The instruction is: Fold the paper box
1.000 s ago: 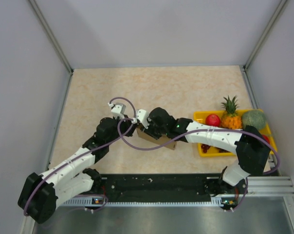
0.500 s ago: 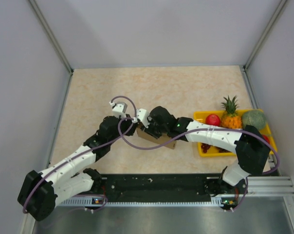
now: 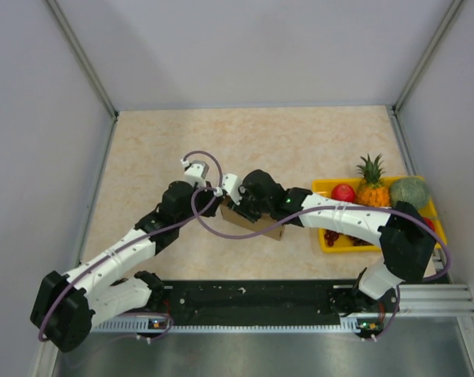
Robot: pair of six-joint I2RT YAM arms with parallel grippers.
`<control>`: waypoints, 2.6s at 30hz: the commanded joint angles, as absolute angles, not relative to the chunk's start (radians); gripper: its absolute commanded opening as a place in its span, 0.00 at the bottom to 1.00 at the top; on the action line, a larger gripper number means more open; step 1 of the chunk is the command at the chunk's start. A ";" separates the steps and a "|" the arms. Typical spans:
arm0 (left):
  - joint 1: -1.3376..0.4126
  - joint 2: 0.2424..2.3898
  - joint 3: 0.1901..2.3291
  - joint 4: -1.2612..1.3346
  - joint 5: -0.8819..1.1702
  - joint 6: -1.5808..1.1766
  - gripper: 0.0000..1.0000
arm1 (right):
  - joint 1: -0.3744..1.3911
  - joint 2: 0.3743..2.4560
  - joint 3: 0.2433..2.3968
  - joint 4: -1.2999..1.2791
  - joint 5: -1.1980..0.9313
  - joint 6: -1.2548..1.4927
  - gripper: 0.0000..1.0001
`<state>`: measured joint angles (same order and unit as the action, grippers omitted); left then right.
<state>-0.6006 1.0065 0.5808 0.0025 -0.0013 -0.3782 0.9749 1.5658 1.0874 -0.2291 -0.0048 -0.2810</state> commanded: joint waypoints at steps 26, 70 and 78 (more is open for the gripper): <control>-0.543 0.763 0.518 -0.368 0.153 -0.495 0.58 | 0.966 1.578 1.058 -0.190 0.051 -0.296 0.19; -0.425 1.153 0.877 -0.285 0.379 -0.112 0.30 | 0.968 1.577 1.057 -0.189 0.034 -0.287 0.18; -0.433 1.166 0.868 -0.236 0.380 -0.107 0.28 | 0.966 1.582 1.058 -0.189 0.034 -0.287 0.18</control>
<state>-0.4221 1.1683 0.8421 -0.3038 0.3695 -0.1387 0.9787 1.5658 1.0744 -0.1997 0.0429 -0.2951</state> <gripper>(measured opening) 0.293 0.359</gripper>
